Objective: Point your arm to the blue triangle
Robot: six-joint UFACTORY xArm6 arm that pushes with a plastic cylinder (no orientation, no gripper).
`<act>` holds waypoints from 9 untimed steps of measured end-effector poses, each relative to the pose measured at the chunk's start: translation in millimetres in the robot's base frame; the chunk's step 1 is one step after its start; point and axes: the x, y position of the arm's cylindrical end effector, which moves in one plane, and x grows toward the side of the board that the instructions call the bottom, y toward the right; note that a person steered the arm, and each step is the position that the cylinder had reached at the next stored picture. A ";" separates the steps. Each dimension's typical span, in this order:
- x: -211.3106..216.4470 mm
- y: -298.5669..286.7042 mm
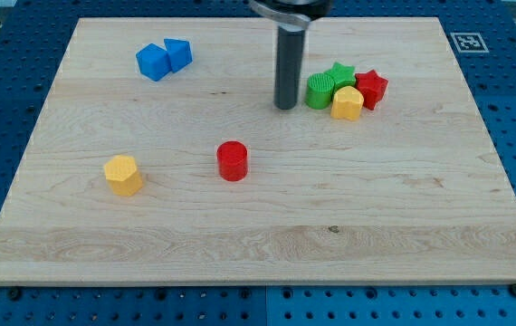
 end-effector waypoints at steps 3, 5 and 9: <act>-86.7 -46.8; -146.7 -73.8; -166.9 -130.0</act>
